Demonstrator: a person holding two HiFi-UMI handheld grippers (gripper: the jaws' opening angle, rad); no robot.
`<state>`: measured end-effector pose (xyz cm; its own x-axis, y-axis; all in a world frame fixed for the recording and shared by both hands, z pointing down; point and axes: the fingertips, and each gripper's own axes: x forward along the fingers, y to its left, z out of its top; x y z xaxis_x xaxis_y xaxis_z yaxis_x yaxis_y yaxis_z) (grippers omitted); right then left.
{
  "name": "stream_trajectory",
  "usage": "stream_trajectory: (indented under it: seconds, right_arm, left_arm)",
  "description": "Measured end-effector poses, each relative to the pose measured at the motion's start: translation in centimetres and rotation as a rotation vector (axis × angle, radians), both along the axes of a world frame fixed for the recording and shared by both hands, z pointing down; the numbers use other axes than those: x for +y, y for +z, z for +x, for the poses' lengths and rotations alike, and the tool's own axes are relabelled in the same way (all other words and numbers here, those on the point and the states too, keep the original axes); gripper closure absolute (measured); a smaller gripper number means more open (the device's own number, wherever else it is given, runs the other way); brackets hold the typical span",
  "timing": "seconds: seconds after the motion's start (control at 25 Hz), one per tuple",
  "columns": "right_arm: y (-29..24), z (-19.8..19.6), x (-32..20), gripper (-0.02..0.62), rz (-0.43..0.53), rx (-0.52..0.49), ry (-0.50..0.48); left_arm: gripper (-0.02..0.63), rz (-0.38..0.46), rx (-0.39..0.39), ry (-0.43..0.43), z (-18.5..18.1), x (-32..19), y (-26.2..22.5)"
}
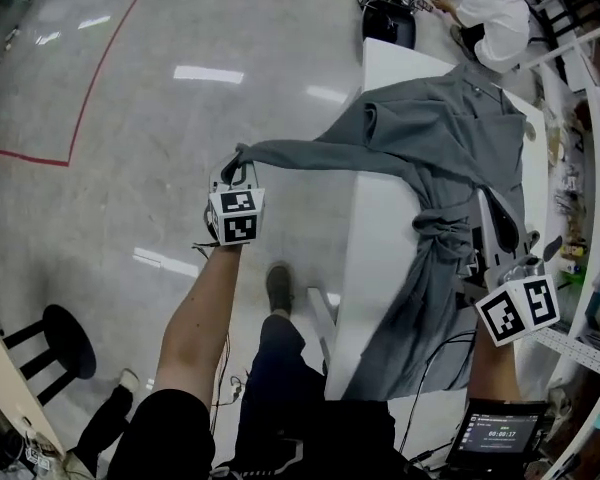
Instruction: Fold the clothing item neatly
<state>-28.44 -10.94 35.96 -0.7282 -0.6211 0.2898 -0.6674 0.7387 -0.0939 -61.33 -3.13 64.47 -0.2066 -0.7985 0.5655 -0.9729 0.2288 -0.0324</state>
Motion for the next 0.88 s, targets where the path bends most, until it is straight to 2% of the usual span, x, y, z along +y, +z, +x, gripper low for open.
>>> stream_trajectory:
  seconds: [0.16,0.36,0.56,0.76,0.88]
  right_arm:
    - [-2.8,0.3,-0.2,0.588,0.018,-0.023,0.017]
    - [-5.4,2.8,0.2,0.588,0.033,-0.046,0.055]
    - [-6.6,8.2,-0.2,0.588,0.048,-0.087,0.084]
    - [-6.9,13.9,-1.4,0.588,0.046,-0.143,0.089]
    - [-6.7,17.8,-2.2,0.588,0.039,-0.172,0.096]
  left_arm:
    - [0.591,0.077,-0.101,0.046,-3.5,-1.5,-7.5]
    - [0.591,0.205,-0.218,0.144,-2.9,-5.1,-17.7]
    - [0.591,0.307,-0.305,0.219,3.5,-10.6,-26.3]
    - [0.591,0.347,-0.354,0.245,10.9,-15.3,-31.2]
    - [0.591,0.371,-0.398,0.298,16.7,-18.3,-33.5]
